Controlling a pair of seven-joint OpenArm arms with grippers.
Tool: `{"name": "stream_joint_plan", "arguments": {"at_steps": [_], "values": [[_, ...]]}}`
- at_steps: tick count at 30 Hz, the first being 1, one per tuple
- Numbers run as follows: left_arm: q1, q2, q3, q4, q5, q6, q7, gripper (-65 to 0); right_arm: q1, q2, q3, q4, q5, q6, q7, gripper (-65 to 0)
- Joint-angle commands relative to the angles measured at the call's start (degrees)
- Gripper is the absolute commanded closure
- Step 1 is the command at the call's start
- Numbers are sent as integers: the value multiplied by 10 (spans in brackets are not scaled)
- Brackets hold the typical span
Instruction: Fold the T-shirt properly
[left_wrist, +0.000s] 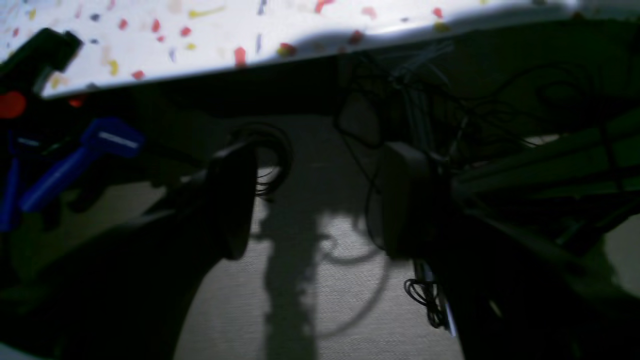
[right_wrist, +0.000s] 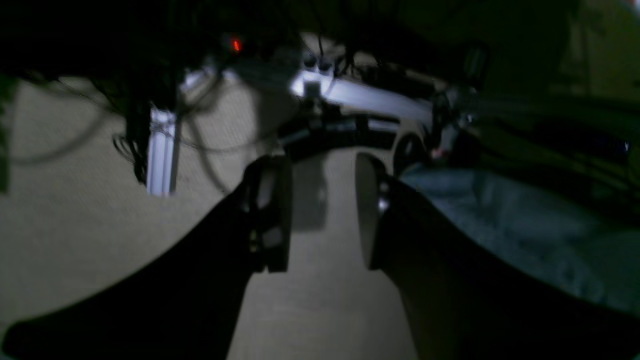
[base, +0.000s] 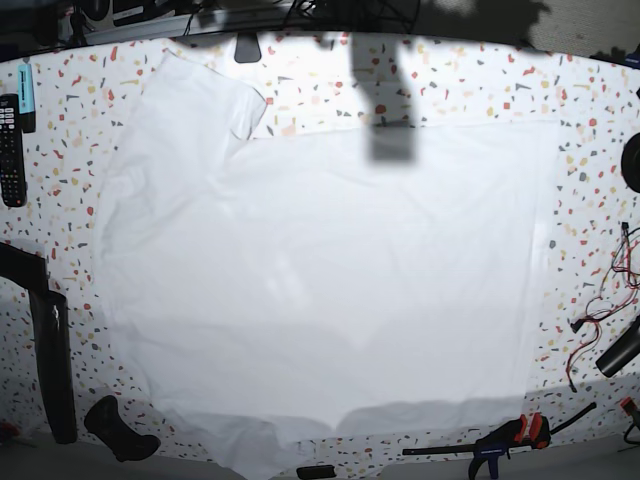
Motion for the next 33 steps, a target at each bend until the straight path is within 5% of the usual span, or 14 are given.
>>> {"name": "stream_joint_plan", "arguments": {"at_steps": [1, 15, 23, 33], "values": [[8, -1, -2, 7, -2, 2, -12, -369, 2, 2, 5, 13, 2, -2, 11, -213], [-39, -1, -2, 41, -1, 2, -11, -369, 52, 21, 5, 141, -65, -2, 20, -213], [-40, -1, -2, 147, 96, 2, -2, -369, 52, 71, 5, 205, -142, -2, 18, -213], [-105, -38, 1, 242, 163, -19, 235, -369, 106, 116, 4, 239, -231, -3, -2, -213]]}}
